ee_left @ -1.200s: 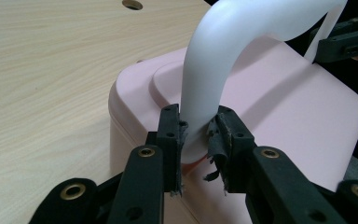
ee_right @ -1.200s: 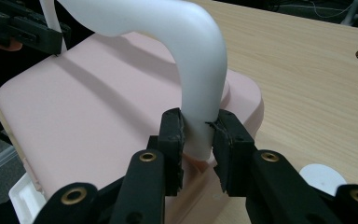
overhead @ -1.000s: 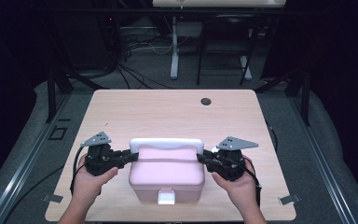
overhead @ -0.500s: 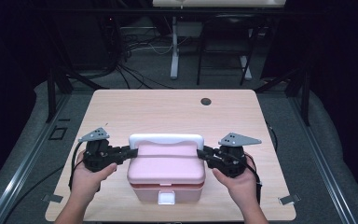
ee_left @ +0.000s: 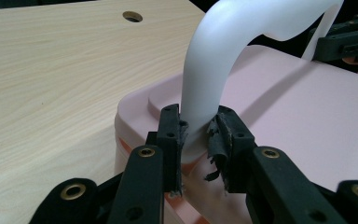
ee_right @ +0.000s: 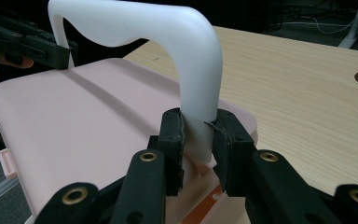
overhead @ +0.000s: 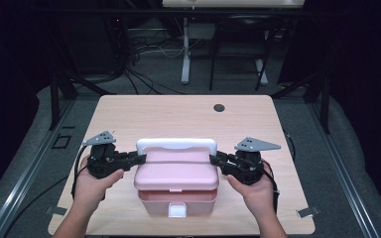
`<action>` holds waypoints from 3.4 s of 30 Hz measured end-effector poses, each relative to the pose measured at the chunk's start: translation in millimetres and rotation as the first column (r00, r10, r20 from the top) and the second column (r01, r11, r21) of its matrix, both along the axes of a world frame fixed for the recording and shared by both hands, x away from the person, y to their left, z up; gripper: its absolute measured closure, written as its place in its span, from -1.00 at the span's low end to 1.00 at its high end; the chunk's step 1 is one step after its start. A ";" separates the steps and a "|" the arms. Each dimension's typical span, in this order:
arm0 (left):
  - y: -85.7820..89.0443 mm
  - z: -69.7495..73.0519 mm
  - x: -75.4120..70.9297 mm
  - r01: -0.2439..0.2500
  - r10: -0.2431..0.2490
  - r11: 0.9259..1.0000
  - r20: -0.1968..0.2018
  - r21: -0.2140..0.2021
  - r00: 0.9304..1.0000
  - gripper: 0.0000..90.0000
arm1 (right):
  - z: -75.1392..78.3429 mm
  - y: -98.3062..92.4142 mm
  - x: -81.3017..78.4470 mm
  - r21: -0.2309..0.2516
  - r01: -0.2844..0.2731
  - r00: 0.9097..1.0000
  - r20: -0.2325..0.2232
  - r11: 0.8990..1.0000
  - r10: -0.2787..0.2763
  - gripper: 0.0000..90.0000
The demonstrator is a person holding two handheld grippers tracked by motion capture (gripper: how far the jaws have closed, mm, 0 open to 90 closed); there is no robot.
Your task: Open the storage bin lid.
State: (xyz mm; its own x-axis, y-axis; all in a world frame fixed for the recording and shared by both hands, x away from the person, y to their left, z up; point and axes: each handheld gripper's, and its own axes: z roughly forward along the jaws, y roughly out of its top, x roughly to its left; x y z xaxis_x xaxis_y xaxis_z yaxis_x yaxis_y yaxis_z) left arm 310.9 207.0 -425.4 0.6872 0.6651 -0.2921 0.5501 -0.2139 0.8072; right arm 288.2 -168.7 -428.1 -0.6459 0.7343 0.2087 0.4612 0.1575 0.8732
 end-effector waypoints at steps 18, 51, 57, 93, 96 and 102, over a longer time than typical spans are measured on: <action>24.3 3.2 -28.1 -0.014 0.013 1.000 0.057 0.005 0.998 0.49 | 2.3 -1.2 -0.1 0.013 -0.003 1.000 0.007 1.000 0.003 0.65; 17.9 -28.4 -60.5 0.028 -0.031 0.998 0.048 0.061 0.998 0.22 | 3.5 -0.2 -2.0 0.014 0.005 1.000 0.011 1.000 -0.005 0.65; 13.9 -23.4 -60.6 0.043 -0.046 0.997 0.061 0.059 0.997 0.20 | 3.4 -1.0 -1.7 0.015 0.006 1.000 0.008 1.000 -0.006 0.65; 8.5 2.8 -49.7 0.008 -0.016 0.999 0.151 0.050 0.988 0.35 | 10.4 -20.4 -14.3 0.056 0.082 0.996 0.028 0.995 -0.084 0.40; 7.4 6.9 -47.9 0.002 -0.011 0.998 0.158 0.056 0.987 0.37 | 10.9 -21.5 -16.4 0.050 0.086 0.996 0.029 0.995 -0.088 0.41; 6.7 13.9 -44.3 -0.002 -0.008 0.998 0.175 0.057 0.985 0.42 | 7.7 -26.1 -20.1 0.050 0.108 0.994 0.023 0.993 -0.109 0.42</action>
State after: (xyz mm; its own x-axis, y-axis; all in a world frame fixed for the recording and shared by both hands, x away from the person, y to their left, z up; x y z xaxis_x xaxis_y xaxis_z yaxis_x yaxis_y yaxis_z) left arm 266.6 213.7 -411.5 0.7265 0.6749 -0.1294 0.4009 -0.2634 0.8774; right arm 268.1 -194.8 -420.4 -0.5684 0.7897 0.2306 0.4507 0.0645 0.8903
